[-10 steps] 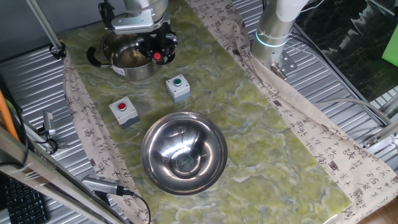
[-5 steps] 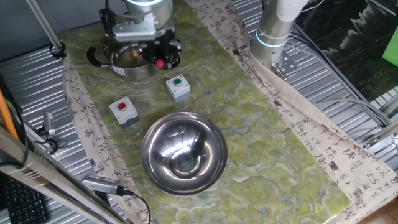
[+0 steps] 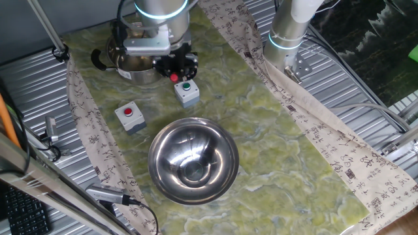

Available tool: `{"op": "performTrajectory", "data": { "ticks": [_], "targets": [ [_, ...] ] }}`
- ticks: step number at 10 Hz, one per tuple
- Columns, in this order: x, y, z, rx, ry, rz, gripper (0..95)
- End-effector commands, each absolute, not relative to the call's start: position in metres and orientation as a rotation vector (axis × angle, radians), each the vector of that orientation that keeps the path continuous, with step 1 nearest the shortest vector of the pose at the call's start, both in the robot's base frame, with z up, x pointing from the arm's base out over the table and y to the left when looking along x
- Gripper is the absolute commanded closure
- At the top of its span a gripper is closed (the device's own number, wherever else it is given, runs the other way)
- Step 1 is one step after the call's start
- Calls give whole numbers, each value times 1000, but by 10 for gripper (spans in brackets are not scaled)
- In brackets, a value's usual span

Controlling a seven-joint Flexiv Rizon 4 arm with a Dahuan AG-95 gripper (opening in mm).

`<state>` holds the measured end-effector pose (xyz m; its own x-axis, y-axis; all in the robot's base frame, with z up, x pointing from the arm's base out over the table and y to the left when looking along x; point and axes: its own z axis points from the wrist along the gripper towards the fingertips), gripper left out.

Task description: Scoop water with a large spoon from one bowl to another

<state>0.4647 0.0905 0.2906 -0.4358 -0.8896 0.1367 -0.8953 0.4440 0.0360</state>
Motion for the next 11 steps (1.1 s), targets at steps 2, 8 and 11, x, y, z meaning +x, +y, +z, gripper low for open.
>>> {"op": "performTrajectory", "data": {
  "ticks": [2,8,11],
  "targets": [
    [463,101,289,1578,-2559,64,950],
    [452,139,286,1548,-2580,65,950],
    [443,161,282,1533,-2591,68,950]
  ]
}}
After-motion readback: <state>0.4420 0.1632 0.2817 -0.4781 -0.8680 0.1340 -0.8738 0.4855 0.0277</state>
